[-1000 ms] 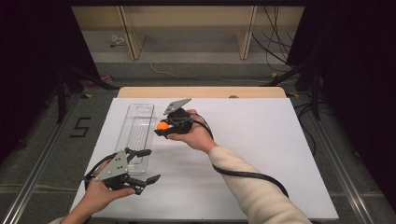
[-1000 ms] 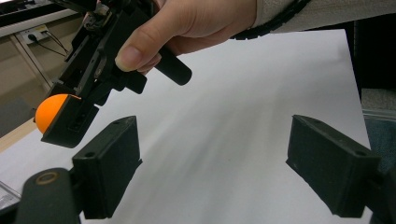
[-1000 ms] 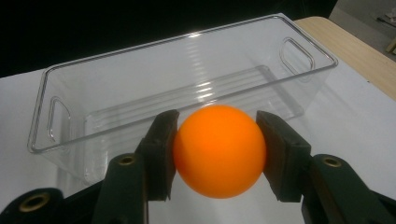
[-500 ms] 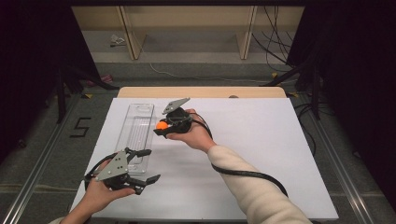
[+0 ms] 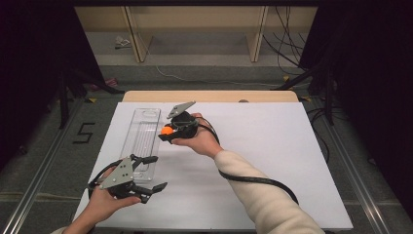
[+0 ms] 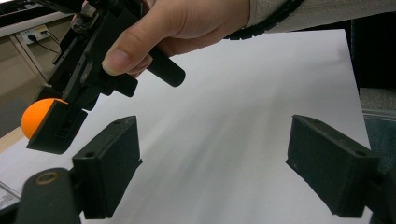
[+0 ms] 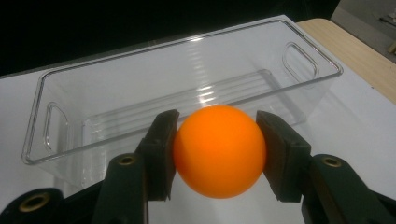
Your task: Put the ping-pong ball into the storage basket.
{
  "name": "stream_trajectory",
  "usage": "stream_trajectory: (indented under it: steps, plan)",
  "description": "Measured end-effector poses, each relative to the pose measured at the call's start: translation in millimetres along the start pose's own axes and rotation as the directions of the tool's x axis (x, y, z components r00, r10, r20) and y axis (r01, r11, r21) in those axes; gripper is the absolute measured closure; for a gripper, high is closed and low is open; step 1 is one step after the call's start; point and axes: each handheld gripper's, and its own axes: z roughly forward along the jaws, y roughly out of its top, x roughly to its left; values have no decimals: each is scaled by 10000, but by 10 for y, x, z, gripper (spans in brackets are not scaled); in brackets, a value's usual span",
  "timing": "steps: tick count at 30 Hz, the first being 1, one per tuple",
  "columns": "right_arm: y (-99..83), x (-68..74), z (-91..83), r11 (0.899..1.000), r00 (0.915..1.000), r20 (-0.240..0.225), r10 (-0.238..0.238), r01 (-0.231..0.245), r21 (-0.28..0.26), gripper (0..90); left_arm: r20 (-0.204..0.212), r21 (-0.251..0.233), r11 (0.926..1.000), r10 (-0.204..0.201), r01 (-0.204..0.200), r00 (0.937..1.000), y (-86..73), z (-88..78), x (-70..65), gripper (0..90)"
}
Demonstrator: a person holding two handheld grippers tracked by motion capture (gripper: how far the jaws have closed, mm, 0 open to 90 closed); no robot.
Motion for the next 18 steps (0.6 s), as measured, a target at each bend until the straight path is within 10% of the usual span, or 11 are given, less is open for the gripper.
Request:
stream_trajectory:
  steps: [18]
  plan:
    - [67, 0, 51, 10000, 10000, -24, -80, 80, 7, 514, 25, 18, 10000, 6, -6, 10000, -1, 2, -3, 167]
